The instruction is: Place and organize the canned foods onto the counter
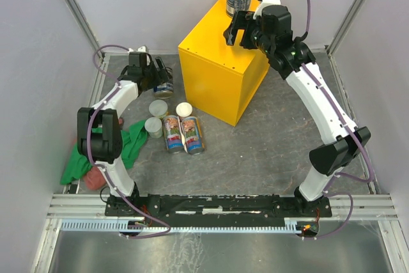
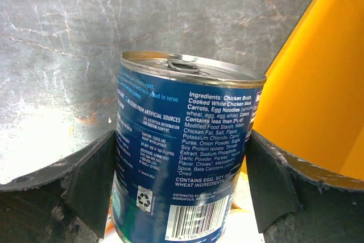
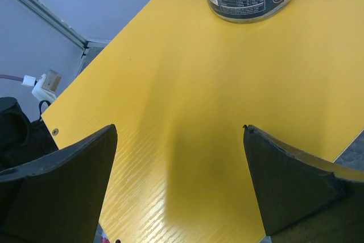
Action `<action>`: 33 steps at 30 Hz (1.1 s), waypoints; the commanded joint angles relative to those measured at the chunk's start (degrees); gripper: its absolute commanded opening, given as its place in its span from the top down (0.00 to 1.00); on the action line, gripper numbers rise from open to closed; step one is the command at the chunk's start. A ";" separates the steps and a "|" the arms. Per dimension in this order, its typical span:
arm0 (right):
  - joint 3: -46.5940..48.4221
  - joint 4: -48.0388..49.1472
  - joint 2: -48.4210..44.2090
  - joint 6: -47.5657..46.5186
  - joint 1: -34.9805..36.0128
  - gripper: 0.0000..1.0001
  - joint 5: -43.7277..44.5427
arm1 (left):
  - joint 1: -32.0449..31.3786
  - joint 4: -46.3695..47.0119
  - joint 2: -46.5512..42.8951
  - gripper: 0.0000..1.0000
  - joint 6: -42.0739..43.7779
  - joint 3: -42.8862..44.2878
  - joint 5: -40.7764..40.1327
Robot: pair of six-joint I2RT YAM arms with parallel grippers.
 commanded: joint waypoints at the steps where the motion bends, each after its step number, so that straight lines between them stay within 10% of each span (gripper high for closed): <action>1: 1.97 1.50 -0.86 0.00 0.25 0.01 -0.23 | -0.13 10.84 -7.07 0.97 -2.97 0.95 -0.13; 33: 2.92 2.97 -0.55 0.56 0.71 0.01 -1.15 | -0.96 12.78 -20.18 0.97 -4.92 8.93 -8.12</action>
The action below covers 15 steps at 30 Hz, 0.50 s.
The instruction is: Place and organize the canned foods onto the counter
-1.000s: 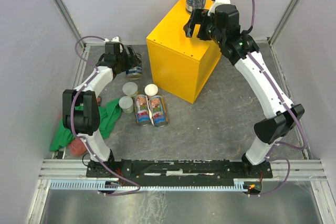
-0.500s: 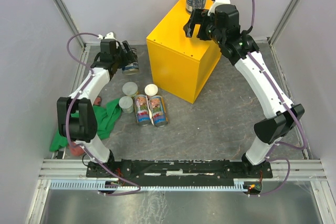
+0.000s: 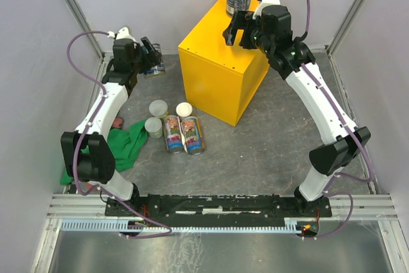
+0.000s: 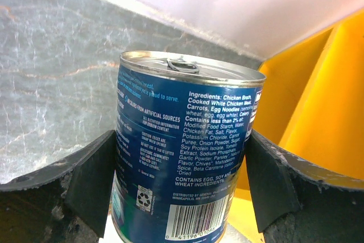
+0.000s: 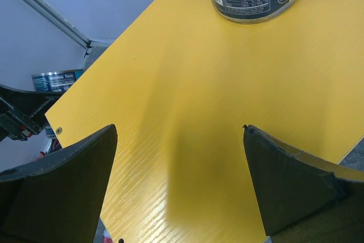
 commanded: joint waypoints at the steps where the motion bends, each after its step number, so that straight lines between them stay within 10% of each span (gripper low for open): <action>1: 2.89 2.69 -0.62 0.52 0.67 0.01 -0.78 | -0.78 11.25 -7.13 0.97 -3.19 7.70 -1.00; 15: 1.98 2.29 -2.01 -0.05 0.97 0.01 -0.32 | -3.70 12.42 -8.95 0.97 -2.61 14.75 -2.36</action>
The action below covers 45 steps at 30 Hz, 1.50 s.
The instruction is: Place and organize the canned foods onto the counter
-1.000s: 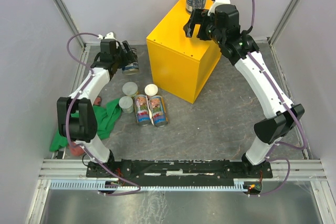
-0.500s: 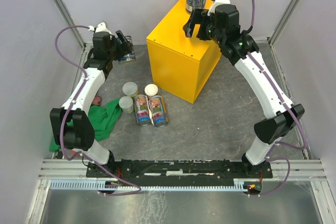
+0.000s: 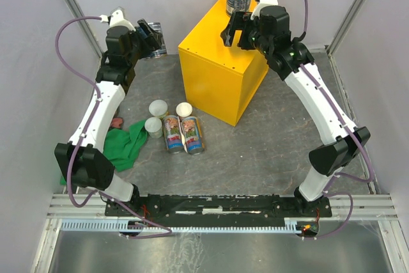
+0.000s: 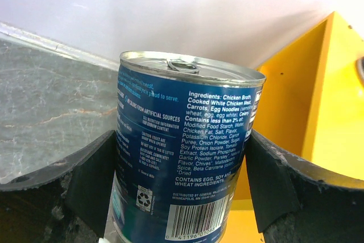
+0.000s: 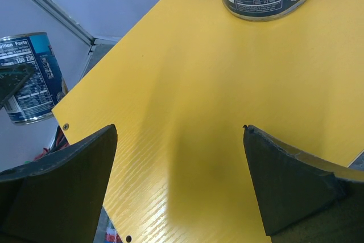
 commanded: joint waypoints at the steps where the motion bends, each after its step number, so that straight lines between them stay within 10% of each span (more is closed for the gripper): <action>1: 1.75 2.38 -2.17 -0.03 0.31 0.01 -0.08 | -1.43 12.57 -5.18 0.97 -1.60 7.16 -1.14; 45: 2.27 2.90 -3.97 -1.77 -0.06 0.01 4.08 | -14.72 40.65 1.36 0.97 7.22 13.73 5.44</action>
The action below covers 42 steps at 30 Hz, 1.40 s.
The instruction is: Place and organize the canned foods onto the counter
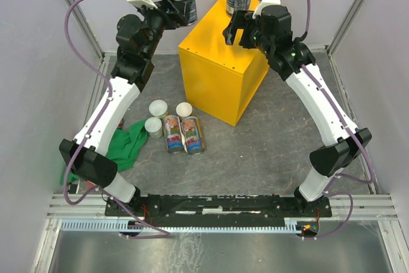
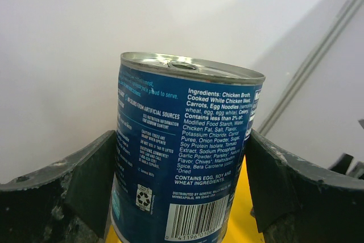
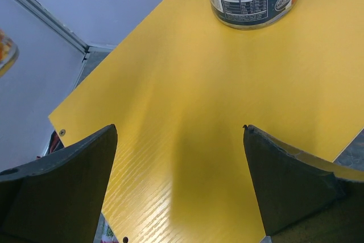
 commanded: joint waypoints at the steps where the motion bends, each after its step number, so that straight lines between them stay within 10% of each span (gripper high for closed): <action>1: 1.96 2.61 -3.67 -0.91 -0.15 0.01 1.69 | -1.87 22.14 -0.56 0.97 0.56 1.33 4.08; 31: -6.66 7.04 -10.90 -1.33 -1.66 0.01 3.00 | -11.86 39.65 4.98 0.96 3.64 -12.76 6.60; 42: -6.71 7.84 -11.01 0.63 -1.73 0.01 -1.06 | -12.70 38.87 3.14 0.51 2.76 -18.03 5.91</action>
